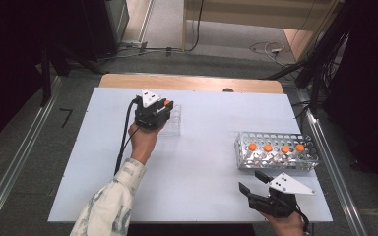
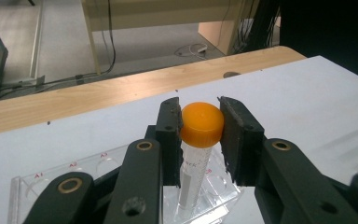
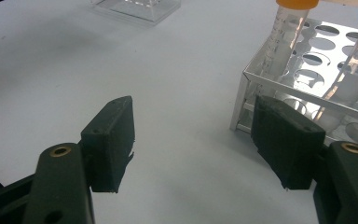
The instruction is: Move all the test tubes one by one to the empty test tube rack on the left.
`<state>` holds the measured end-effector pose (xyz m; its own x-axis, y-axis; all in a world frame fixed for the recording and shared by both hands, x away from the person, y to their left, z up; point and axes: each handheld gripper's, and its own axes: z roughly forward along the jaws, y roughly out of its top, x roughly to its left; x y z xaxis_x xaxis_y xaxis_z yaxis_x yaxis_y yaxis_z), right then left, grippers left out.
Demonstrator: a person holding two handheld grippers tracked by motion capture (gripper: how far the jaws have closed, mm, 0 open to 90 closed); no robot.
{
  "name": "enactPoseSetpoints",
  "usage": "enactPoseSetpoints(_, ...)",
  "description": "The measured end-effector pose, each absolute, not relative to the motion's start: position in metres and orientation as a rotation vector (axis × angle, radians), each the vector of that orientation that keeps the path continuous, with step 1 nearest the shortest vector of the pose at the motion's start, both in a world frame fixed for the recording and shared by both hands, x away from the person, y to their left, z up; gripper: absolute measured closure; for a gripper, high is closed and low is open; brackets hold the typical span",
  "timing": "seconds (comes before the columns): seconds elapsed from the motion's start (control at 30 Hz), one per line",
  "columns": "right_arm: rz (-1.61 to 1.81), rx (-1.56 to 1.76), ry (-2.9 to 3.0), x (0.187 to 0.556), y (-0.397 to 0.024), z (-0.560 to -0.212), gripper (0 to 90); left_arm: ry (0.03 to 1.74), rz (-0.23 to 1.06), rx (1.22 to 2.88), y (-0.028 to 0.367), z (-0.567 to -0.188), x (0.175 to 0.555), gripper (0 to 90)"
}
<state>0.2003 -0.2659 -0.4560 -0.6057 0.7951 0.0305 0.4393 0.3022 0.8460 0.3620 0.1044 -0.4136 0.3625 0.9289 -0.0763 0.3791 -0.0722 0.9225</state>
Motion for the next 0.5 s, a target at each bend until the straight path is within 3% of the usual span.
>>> enactPoseSetpoints(0.5, 1.222, 1.103, 2.181, 0.201, -0.266, -0.457, 28.8, 1.220, 0.701, 1.674, 0.102, -0.435, 0.364, 66.9)
